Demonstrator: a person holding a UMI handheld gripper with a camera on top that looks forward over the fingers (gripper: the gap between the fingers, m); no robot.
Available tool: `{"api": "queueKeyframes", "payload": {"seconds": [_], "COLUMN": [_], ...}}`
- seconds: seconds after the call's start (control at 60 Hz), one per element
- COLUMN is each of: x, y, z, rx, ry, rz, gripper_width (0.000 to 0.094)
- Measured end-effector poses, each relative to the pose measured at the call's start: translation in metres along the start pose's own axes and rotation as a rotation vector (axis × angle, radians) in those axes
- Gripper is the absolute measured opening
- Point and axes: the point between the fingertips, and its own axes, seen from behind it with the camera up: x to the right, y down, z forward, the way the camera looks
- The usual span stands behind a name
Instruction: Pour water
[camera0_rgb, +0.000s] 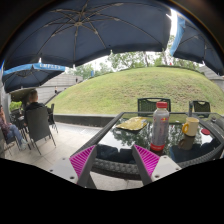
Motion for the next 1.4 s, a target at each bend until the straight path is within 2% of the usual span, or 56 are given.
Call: {"api": "queueKeyframes", "payload": {"seconds": [0.433,0.717,0.85,0.95,1.017,1.033,1.067,1.133,1.267,1.4], "x": [0.058,0.147,0.176,0.183,0.189,0.189,0.189,0.195,0.193,0.204], "y": [-0.023,-0.057,-0.053,-0.05,-0.052,-0.054,-0.061,-0.059,-0.061,-0.062], "z": [-0.002,0.03,0.075,0.113,0.13,0.133,0.142,0.142,0.144,0.143], "rx": [0.078,0.161,0.122,0.101,0.097,0.101,0.106,0.102,0.12,0.11], "ry": [0.059,0.157,0.184,0.165,0.169,0.167,0.164,0.192,0.165,0.154], "rz": [-0.016,-0.029,-0.033,-0.018,-0.025,-0.029,-0.044,-0.057,-0.063,0.033], "gripper_width": [0.0771,0.0772,0.0769,0.0767,0.0724,0.0677,0.0516,0.049,0.034,0.034]}}
